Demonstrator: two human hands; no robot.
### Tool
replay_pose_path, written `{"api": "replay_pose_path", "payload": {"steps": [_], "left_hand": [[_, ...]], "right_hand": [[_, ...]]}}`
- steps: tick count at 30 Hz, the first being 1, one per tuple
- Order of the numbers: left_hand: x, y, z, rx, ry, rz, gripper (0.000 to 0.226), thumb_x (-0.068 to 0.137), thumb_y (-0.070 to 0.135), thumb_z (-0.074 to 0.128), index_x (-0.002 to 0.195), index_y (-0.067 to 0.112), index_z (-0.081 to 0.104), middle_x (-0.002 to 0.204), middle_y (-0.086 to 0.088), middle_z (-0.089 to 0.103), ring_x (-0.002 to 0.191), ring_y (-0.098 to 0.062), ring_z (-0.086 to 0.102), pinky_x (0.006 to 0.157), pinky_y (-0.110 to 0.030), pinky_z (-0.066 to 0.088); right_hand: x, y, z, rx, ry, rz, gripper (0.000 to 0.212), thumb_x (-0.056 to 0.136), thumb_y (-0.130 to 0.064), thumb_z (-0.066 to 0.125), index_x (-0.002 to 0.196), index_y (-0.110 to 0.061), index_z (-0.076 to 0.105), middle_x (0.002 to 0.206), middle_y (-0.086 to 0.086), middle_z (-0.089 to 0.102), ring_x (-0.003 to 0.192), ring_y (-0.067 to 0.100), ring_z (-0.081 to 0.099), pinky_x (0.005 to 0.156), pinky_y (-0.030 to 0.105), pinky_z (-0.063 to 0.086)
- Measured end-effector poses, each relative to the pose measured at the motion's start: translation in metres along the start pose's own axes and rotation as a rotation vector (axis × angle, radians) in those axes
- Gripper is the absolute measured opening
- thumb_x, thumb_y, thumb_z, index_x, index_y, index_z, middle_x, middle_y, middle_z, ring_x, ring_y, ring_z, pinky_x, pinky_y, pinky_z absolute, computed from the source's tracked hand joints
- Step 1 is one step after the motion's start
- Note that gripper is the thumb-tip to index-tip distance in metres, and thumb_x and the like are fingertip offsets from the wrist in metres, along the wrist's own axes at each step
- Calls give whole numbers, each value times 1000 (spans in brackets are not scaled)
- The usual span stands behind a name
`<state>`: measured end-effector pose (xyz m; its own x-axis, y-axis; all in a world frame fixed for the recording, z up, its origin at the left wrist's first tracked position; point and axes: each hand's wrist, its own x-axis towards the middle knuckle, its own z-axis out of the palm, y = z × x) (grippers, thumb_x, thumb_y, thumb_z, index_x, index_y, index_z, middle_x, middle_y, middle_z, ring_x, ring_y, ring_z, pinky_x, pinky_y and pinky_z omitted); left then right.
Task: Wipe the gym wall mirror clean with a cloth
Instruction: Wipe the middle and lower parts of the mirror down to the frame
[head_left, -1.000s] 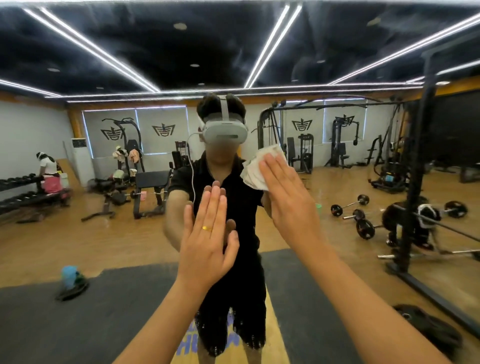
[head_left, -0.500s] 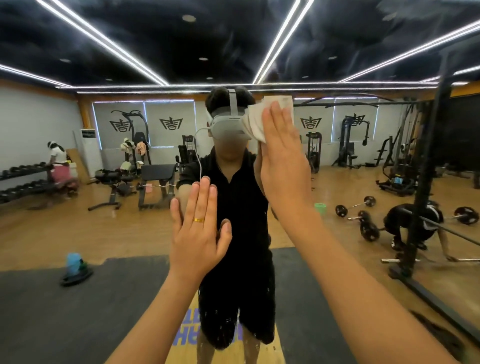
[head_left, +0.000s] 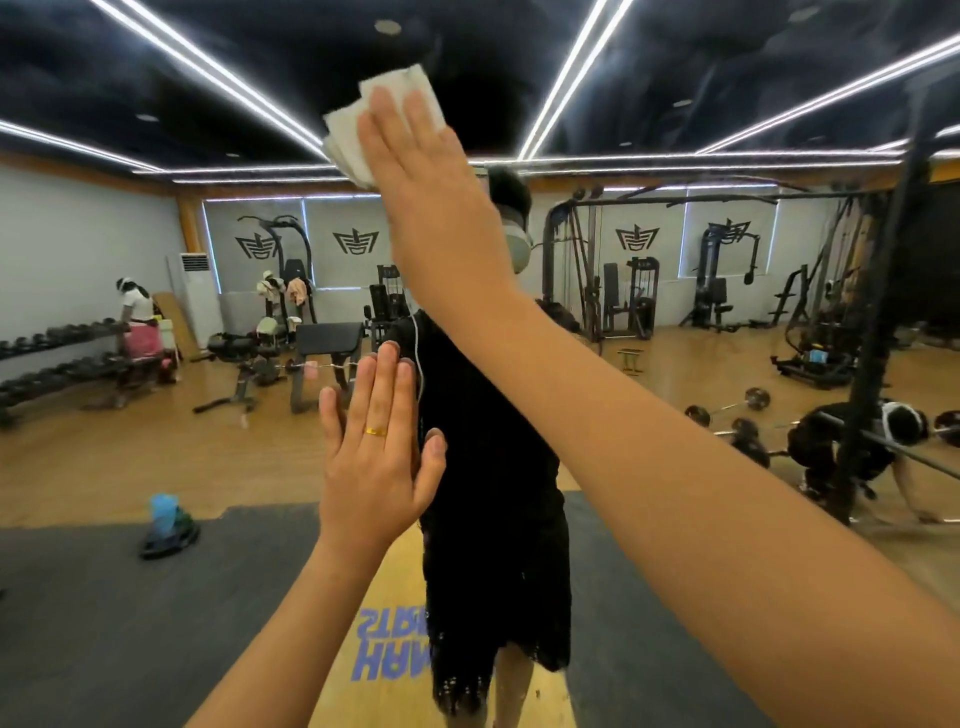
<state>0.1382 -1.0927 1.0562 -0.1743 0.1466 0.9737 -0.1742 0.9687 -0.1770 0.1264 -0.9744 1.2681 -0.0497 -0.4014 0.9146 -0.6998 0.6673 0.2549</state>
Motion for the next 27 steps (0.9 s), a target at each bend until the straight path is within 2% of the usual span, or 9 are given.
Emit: {"api": "replay_pose_path", "payload": {"steps": [2, 4, 6, 8, 12, 16, 20, 23, 27], "left_hand": [[-2, 1, -1, 12, 1, -2, 70, 103, 37, 41, 161, -1, 25, 169, -19, 22, 157, -34, 20, 123, -64, 19], [-2, 2, -1, 22, -2, 7, 70, 103, 37, 41, 161, -1, 26, 169, -19, 23, 157, -35, 21, 123, -63, 19], [-3, 2, 0, 25, -7, 10, 70, 103, 37, 41, 161, -1, 26, 169, -19, 23, 158, -35, 19, 124, -63, 17], [-2, 2, -1, 20, -3, 9, 70, 103, 37, 42, 160, -1, 27, 168, -19, 23, 158, -34, 18, 124, -61, 16], [-2, 2, -2, -10, -14, -1, 69, 103, 36, 43, 160, 0, 28, 169, -18, 23, 158, -32, 20, 125, -60, 16], [-1, -1, -3, 13, -5, 7, 68, 105, 37, 42, 161, 1, 26, 169, -17, 22, 158, -30, 19, 125, -59, 17], [2, 0, 0, -11, 3, 15, 69, 105, 37, 42, 162, 3, 23, 170, -16, 20, 158, -30, 18, 128, -56, 11], [1, 4, -1, -32, -3, 0, 68, 105, 36, 41, 162, 2, 23, 170, -17, 21, 158, -31, 20, 128, -56, 11], [-3, -1, -4, -9, -24, 5, 70, 105, 37, 42, 162, 2, 22, 169, -17, 21, 158, -31, 21, 127, -57, 13]], "right_hand": [[-11, 20, -4, -16, 19, 4, 69, 101, -3, 42, 164, -15, 17, 172, 4, 15, 157, 26, 18, 126, 41, 18], [-33, 52, -7, 38, 148, 177, 69, 101, 2, 49, 162, -15, 24, 170, 1, 23, 154, 21, 25, 124, 39, 25], [-57, 73, -7, 88, 185, 310, 65, 104, 0, 49, 162, -16, 26, 170, -2, 20, 156, 15, 11, 125, 38, 13], [-67, 73, -2, 93, 168, 359, 64, 105, 0, 46, 163, -16, 23, 171, 0, 17, 158, 15, 6, 127, 36, 3], [-71, 41, 12, 117, 195, 396, 63, 105, -1, 44, 162, -12, 21, 171, 6, 18, 158, 22, 9, 129, 46, 16], [-75, 35, 18, 91, 165, 305, 61, 104, -2, 49, 161, -9, 28, 169, 9, 24, 157, 25, 15, 128, 47, 22], [-42, 54, -3, 125, 177, 340, 58, 104, -19, 32, 161, -11, 26, 170, 7, 22, 157, 26, 16, 118, 51, 40], [-48, 42, 2, 127, 214, 363, 58, 104, -14, 35, 161, -9, 27, 170, 9, 22, 157, 28, 18, 118, 53, 40], [-113, 22, 31, 102, 172, 321, 60, 103, -1, 49, 160, -9, 31, 169, 9, 26, 157, 26, 16, 121, 46, 35]]}}
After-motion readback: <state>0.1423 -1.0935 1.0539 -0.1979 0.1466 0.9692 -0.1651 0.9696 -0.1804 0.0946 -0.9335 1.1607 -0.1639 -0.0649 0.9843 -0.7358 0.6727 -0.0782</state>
